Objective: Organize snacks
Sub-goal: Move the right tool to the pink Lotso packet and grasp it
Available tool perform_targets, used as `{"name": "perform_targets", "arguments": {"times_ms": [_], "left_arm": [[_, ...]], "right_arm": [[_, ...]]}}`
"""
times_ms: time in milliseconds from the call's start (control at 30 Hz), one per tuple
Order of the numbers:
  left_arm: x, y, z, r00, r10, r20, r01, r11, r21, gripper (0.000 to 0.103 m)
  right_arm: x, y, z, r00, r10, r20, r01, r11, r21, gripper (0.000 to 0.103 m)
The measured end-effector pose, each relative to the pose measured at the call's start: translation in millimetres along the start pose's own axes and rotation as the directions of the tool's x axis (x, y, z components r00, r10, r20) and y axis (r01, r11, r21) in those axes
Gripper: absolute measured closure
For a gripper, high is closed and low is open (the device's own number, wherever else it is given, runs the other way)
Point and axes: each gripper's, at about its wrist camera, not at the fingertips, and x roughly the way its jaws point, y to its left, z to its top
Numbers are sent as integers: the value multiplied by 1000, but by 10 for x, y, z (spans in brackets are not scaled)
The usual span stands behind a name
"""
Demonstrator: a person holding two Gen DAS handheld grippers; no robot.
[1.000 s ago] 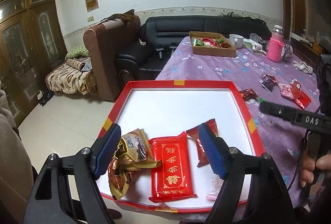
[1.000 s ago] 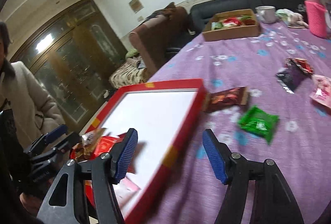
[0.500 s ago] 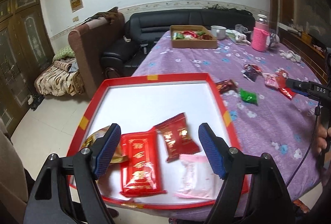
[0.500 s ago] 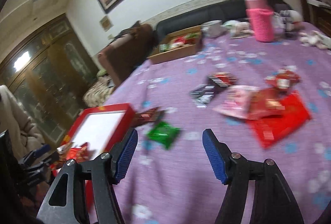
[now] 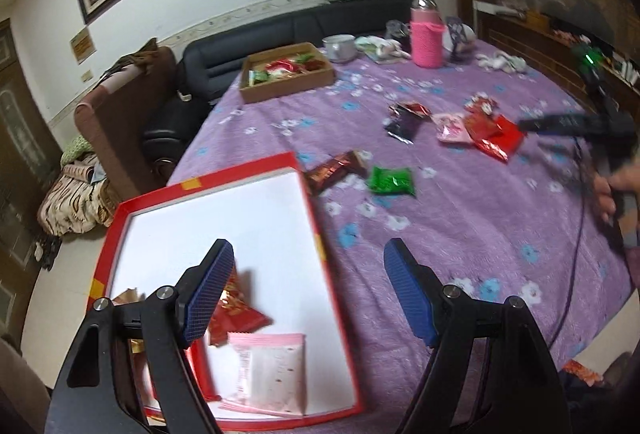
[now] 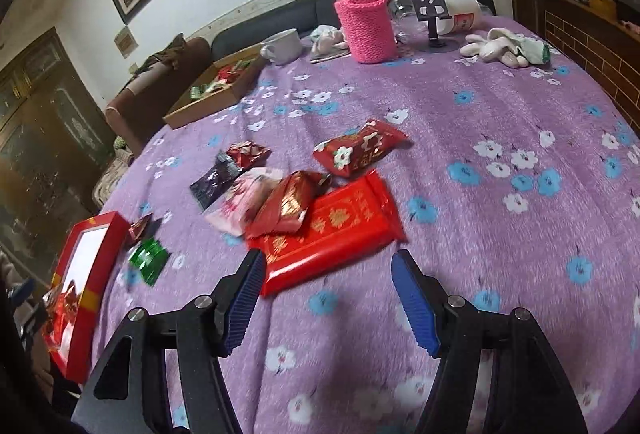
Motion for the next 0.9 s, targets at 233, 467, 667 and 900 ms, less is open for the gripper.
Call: {"name": "perform_targets", "arguments": {"times_ms": [233,467,667,900], "left_arm": [[2,97,-42,999,21,-35,-22,999,-36,25],[-19,244,-154,997,41,-60,-45,996,-74,25],[-1,324,-228,997,20,-77,-29,992,-124,25],[-9,331,-289,997,9,-82,-20,991,-136,25]], "right_arm": [[294,296,248,998,59,-34,-59,998,8,35],[539,644,398,995,100,-18,-100,995,15,36],[819,875,456,994,70,-88,-72,997,-10,38],[1108,1234,369,984,-116,-136,92,981,-168,59]]}}
